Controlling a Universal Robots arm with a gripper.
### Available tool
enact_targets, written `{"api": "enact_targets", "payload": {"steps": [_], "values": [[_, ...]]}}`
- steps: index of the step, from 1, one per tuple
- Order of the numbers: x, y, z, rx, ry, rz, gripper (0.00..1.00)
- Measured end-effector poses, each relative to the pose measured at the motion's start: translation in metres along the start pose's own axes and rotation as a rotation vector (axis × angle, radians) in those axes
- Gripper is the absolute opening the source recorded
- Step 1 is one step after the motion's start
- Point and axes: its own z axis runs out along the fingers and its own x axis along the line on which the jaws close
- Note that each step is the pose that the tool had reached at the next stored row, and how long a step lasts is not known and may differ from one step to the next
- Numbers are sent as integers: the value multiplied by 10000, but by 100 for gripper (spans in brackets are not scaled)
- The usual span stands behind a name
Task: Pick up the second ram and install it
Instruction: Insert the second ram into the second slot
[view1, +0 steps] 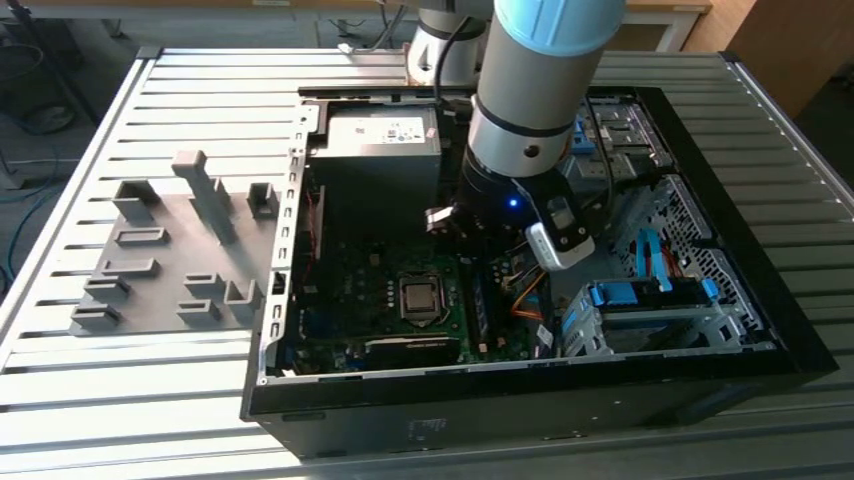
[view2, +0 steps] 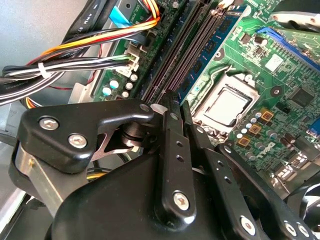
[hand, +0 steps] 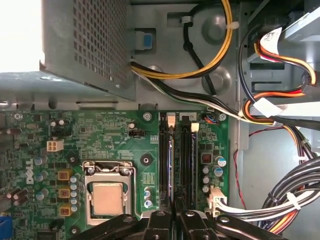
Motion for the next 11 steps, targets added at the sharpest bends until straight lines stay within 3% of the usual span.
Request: {"api": "enact_targets", "payload": {"steps": [11], "values": [[-2,1,39,-7,5,104,14]]}}
